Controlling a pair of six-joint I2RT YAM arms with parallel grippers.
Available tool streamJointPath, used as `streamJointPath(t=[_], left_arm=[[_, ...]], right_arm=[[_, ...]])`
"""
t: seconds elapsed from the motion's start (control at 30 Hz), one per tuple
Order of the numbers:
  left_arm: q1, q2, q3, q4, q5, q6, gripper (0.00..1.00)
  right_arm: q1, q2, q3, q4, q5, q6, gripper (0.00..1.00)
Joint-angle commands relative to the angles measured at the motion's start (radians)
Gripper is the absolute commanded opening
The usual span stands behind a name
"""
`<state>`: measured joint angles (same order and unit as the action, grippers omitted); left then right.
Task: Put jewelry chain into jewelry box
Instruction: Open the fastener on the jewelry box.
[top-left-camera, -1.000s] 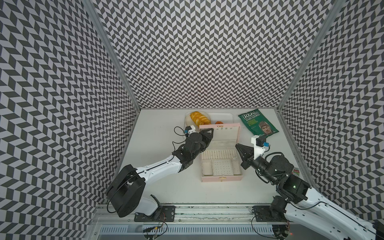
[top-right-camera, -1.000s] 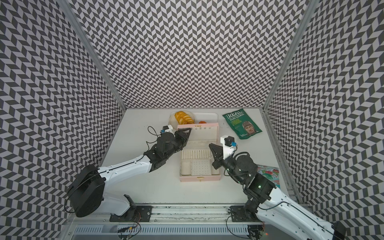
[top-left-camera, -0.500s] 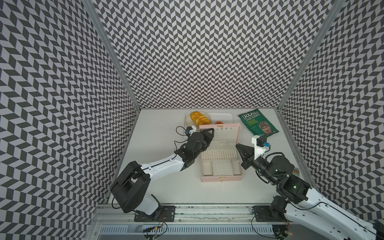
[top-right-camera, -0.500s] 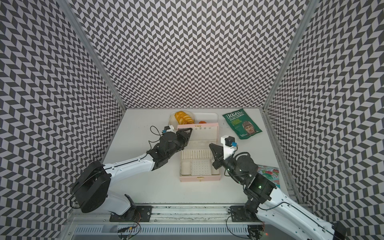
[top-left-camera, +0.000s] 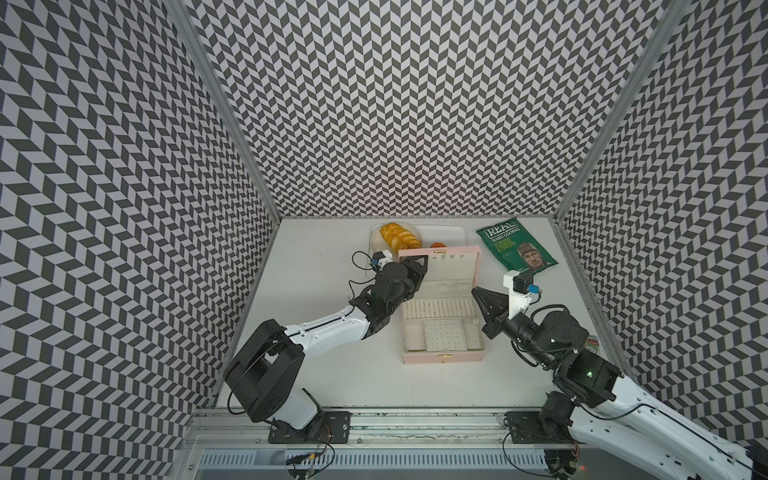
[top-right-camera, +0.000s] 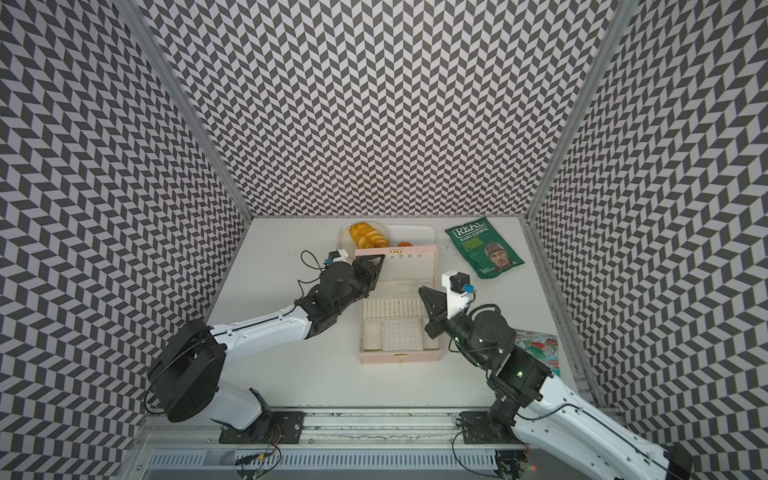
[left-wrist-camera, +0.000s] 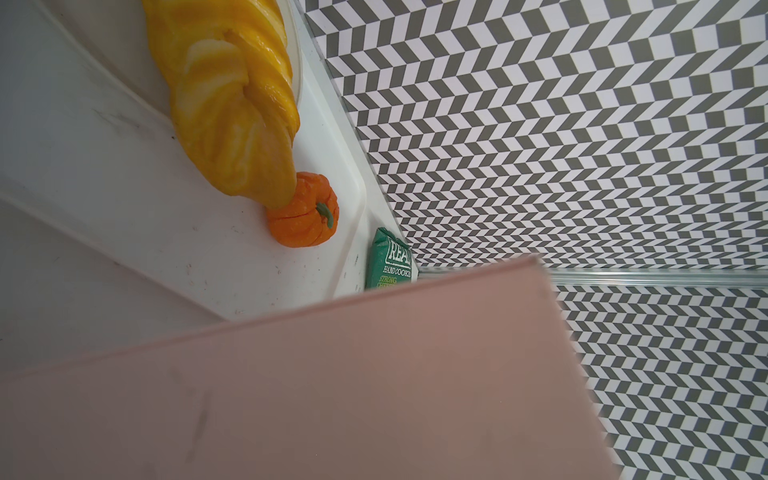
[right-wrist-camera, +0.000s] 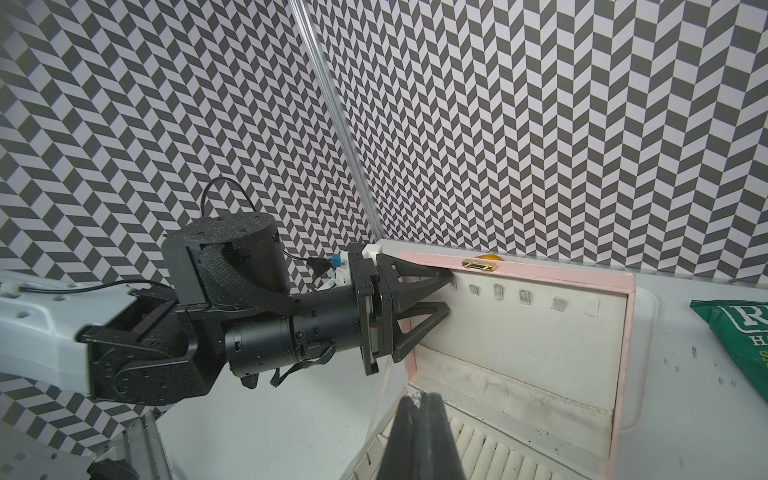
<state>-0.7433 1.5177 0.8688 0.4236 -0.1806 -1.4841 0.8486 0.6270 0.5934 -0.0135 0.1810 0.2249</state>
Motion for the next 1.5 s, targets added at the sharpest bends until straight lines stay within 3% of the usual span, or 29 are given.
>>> streamJointPath(t=[0.0,0.47,1.47], left_arm=[[0.015,0.012,0.039,0.003,-0.001,-0.013,0.45],[0.021,0.008,0.036,-0.107,0.021,-0.044,0.42],[0.012,-0.044,-0.052,-0.091,0.075,-0.107,0.42]], right_arm=[[0.0,-0.016,-0.011,0.06,0.013,-0.01,0.0],[0.0,-0.007,-0.014,0.065,0.015,-0.011,0.0],[-0.002,0.0,-0.015,0.07,0.01,-0.008,0.0]])
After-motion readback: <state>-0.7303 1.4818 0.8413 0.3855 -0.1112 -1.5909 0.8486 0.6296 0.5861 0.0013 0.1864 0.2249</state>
